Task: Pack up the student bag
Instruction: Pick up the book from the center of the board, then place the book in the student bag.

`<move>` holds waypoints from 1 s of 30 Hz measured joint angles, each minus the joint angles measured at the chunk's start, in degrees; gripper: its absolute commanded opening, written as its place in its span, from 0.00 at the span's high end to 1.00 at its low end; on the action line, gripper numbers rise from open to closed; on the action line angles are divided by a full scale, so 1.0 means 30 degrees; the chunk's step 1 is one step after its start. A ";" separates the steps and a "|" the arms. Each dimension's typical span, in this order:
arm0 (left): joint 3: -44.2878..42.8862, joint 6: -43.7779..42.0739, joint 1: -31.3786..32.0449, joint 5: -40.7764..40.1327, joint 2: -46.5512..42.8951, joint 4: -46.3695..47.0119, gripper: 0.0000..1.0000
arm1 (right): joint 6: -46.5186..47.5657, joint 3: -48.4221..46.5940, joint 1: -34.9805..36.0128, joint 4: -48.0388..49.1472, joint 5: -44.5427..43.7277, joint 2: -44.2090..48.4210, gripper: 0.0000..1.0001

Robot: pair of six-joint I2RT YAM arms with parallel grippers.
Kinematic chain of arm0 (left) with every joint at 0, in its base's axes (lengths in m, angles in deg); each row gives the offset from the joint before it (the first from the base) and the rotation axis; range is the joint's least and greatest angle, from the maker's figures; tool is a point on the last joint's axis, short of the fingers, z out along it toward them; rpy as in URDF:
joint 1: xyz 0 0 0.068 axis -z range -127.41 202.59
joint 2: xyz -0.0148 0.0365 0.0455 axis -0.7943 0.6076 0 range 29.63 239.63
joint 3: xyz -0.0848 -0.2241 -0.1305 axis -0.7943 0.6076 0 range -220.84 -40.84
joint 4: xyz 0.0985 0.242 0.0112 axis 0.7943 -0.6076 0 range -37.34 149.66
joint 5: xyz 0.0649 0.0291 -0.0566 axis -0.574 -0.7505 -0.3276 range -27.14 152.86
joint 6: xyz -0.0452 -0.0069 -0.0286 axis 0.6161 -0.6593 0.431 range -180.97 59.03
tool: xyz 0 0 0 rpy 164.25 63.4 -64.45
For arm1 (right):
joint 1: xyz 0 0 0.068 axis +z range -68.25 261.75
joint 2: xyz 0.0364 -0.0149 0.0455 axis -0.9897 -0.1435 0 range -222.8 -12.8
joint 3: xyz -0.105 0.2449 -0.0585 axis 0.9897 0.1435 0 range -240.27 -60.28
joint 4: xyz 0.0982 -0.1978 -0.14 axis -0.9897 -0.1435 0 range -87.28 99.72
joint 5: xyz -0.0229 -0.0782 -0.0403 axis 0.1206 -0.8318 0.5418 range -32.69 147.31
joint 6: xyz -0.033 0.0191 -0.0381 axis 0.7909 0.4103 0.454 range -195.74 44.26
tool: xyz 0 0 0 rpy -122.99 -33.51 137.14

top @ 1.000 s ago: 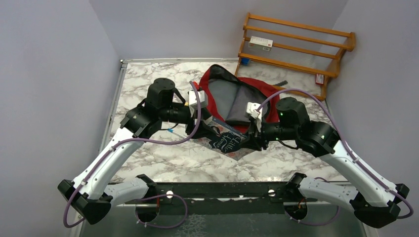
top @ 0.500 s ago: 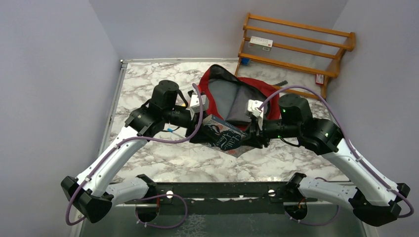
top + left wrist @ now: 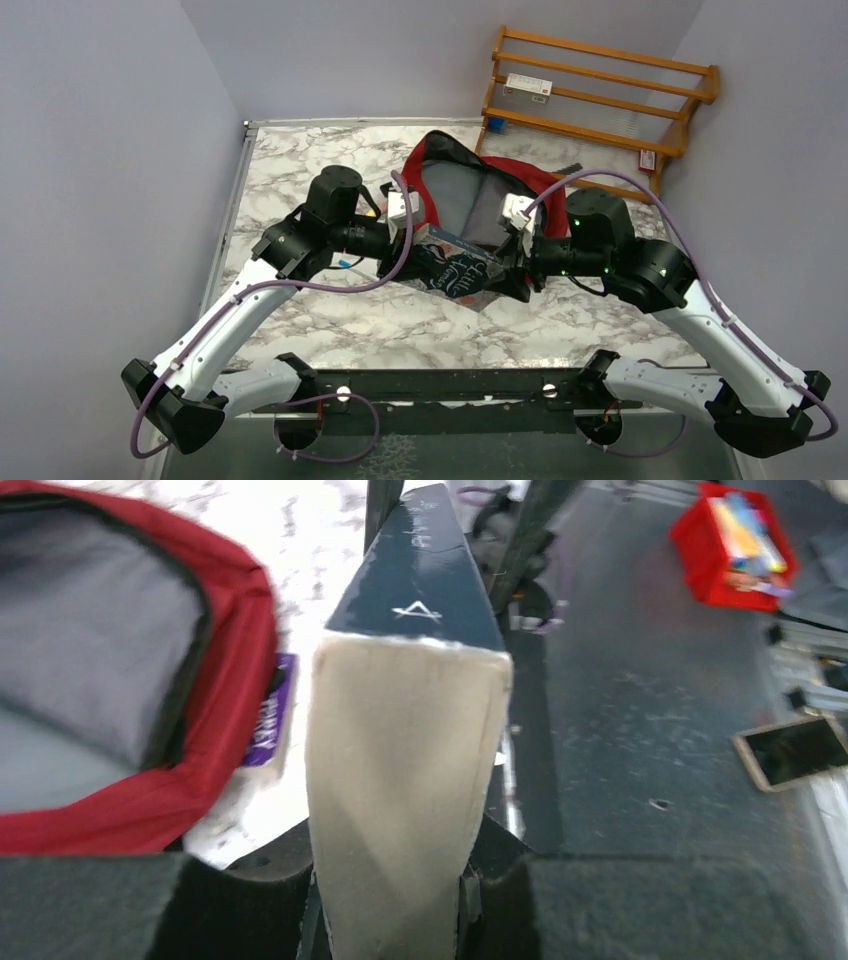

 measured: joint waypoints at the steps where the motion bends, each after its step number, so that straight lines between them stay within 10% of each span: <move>1: 0.0029 0.0291 0.0015 -0.0831 -0.0073 0.0015 1.00 | -0.0124 0.0036 0.0000 0.0117 -0.0437 0.0095 0.34; 13: 0.1290 0.4488 -0.3067 -1.1766 0.0168 0.2033 1.00 | -0.4772 0.1545 -0.0029 0.3038 -0.9952 0.1727 0.29; 30: 0.0852 0.7992 -0.4692 -1.6524 0.2149 0.2426 1.00 | -1.4928 -0.4510 -0.0036 0.1486 -1.9657 -1.1832 0.22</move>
